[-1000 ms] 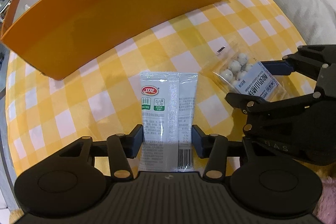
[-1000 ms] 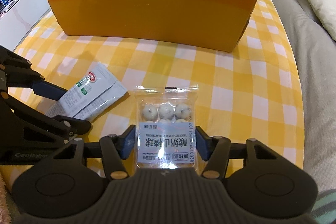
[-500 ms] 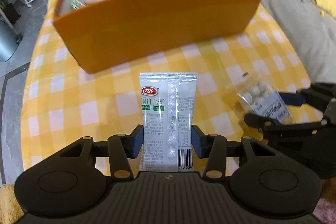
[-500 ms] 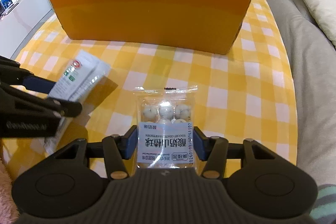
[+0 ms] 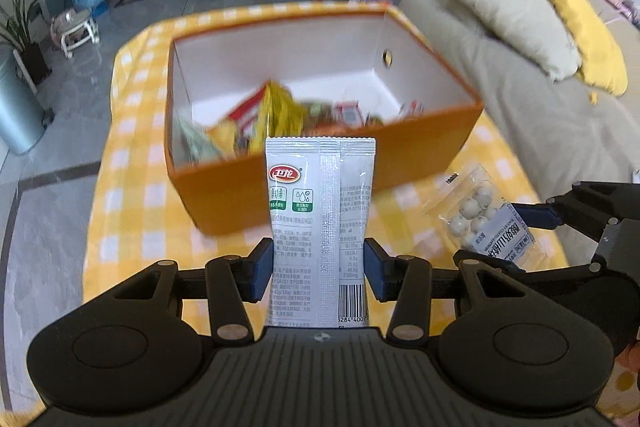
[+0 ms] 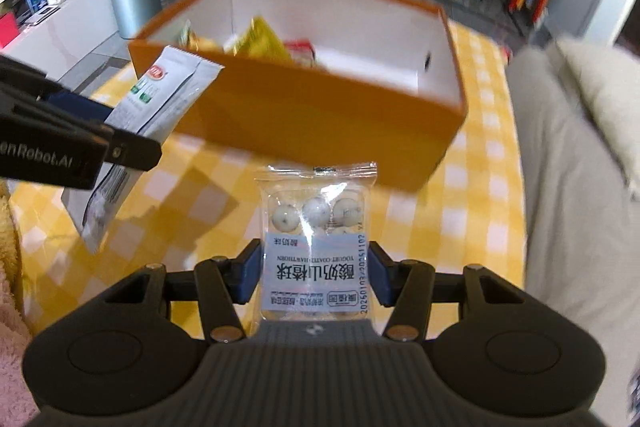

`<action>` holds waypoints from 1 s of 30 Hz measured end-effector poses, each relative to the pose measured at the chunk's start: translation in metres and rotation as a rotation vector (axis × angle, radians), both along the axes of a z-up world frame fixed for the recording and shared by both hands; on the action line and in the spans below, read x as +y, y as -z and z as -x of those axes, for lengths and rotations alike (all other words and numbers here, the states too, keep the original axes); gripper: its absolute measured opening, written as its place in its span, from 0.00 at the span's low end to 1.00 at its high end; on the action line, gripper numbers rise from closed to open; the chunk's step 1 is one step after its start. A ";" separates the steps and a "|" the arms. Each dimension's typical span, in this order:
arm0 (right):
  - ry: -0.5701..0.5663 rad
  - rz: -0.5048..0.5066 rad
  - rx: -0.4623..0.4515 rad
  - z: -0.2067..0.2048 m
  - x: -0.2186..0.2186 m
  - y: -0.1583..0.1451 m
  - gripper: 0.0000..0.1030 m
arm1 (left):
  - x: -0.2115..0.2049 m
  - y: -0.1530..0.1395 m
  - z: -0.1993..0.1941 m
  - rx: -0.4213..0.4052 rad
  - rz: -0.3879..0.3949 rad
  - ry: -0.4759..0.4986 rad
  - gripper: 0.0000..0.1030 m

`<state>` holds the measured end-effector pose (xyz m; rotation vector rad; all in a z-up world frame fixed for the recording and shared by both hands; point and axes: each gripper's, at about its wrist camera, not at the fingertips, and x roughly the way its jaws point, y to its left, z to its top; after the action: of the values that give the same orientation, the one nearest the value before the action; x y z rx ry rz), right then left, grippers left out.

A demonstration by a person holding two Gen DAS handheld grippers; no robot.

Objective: Organize snacks
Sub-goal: 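Lift both held snacks over the orange box and open both tools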

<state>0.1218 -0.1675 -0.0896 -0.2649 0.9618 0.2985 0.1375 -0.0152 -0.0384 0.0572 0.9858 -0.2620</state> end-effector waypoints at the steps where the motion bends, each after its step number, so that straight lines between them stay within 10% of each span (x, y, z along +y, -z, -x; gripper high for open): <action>1: -0.013 0.004 -0.018 -0.003 0.001 -0.008 0.51 | 0.001 -0.006 -0.003 -0.011 0.004 0.005 0.52; 17: -0.098 0.023 -0.147 -0.072 0.004 -0.080 0.51 | -0.009 -0.059 -0.080 -0.072 0.013 0.057 0.52; 30: 0.034 0.003 -0.064 -0.160 -0.006 -0.051 0.51 | -0.027 -0.018 -0.161 0.062 0.069 -0.055 0.52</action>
<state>0.2814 -0.1737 -0.0384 -0.2592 0.9024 0.2556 0.2990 -0.0422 -0.0207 -0.0414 1.0380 -0.2484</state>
